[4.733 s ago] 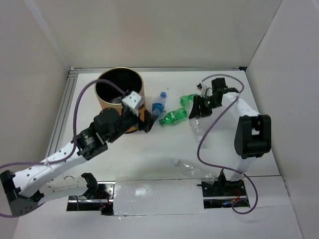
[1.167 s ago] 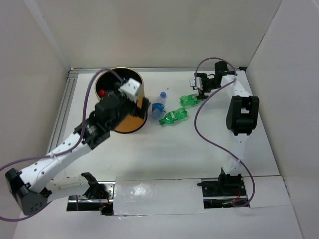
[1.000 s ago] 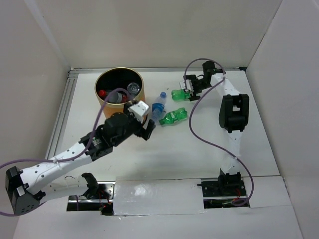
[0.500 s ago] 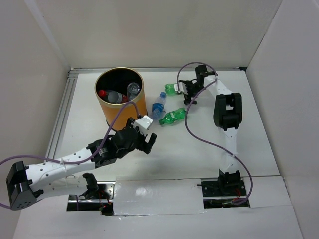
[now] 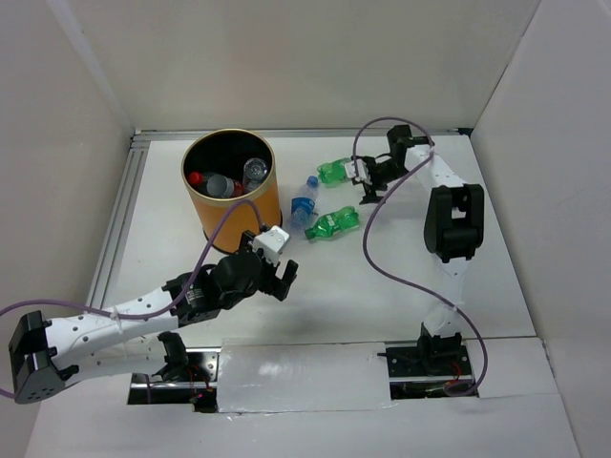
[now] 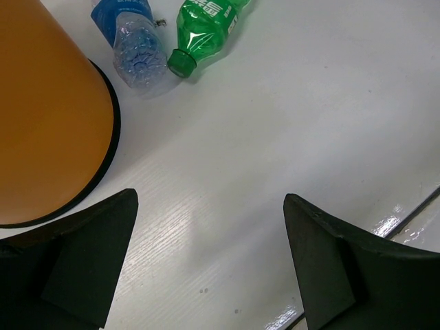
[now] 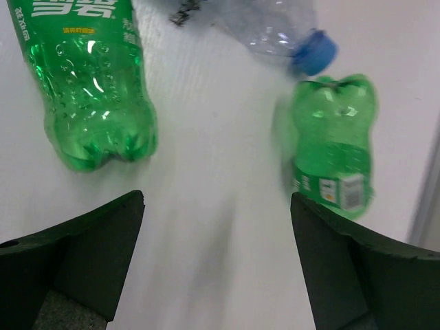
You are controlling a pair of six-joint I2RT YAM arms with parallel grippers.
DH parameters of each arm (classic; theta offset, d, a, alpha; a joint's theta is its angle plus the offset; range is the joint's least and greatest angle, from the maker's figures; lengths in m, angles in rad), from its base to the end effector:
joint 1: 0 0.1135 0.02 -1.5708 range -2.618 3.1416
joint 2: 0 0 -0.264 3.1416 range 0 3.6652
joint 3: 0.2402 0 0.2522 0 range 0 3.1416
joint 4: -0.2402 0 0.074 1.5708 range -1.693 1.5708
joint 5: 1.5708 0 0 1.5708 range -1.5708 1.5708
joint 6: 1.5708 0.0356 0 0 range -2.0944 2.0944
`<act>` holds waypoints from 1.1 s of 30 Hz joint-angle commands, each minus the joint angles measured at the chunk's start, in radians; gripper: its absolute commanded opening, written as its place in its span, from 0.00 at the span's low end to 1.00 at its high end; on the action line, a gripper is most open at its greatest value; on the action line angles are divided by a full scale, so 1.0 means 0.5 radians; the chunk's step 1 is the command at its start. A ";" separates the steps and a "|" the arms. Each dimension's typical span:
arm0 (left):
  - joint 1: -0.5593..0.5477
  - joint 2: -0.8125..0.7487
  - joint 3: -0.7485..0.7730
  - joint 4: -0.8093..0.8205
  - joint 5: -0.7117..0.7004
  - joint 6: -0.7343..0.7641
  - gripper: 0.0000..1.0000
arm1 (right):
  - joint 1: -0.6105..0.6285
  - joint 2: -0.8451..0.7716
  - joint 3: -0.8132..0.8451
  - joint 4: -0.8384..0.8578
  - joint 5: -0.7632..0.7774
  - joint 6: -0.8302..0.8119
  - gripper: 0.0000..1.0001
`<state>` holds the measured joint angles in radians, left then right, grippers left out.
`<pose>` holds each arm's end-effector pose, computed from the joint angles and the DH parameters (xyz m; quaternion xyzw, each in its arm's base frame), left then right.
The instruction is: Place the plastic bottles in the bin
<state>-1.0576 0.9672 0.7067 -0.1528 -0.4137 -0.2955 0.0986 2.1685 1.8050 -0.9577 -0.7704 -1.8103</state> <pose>0.1204 -0.1846 0.2829 0.2004 0.8023 -0.2011 0.5251 0.4388 0.0683 0.2042 -0.7774 0.4934 0.1573 0.3571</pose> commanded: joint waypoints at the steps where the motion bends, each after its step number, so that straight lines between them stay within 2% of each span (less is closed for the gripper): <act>1: -0.011 0.004 0.001 0.069 -0.013 -0.044 1.00 | -0.087 -0.229 -0.017 -0.006 -0.189 -0.064 0.93; 4: -0.011 0.023 0.001 0.112 0.005 -0.026 1.00 | -0.087 -0.247 -0.017 0.225 -0.208 0.074 0.95; 9: -0.029 0.090 0.019 0.131 0.024 -0.026 1.00 | -0.016 0.022 0.292 0.210 -0.165 0.111 1.00; 15: -0.029 0.090 -0.002 0.131 0.002 -0.090 1.00 | 0.091 0.163 0.311 0.494 -0.144 0.319 1.00; 20: -0.048 0.072 -0.048 0.131 -0.019 -0.164 1.00 | 0.158 0.360 0.528 0.449 -0.046 0.359 1.00; 24: -0.066 0.051 -0.066 0.112 -0.019 -0.182 1.00 | 0.226 0.378 0.388 0.862 0.120 0.537 1.00; 28: -0.066 0.051 -0.067 0.112 -0.019 -0.201 1.00 | 0.275 0.632 0.629 0.713 0.246 0.556 1.00; 30: -0.066 0.051 -0.067 0.091 -0.019 -0.222 1.00 | 0.275 0.664 0.700 0.658 0.292 0.556 0.93; 31: -0.066 0.051 -0.067 0.091 -0.019 -0.222 1.00 | 0.275 0.682 0.722 0.658 0.310 0.556 0.77; 33: -0.066 0.032 -0.085 0.072 -0.056 -0.244 1.00 | 0.275 0.633 0.722 0.575 0.311 0.556 0.56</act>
<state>-1.0851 1.0103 0.6796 -0.1341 -0.4133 -0.3801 0.2340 2.4882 2.1258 -0.6262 -0.6571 -1.5539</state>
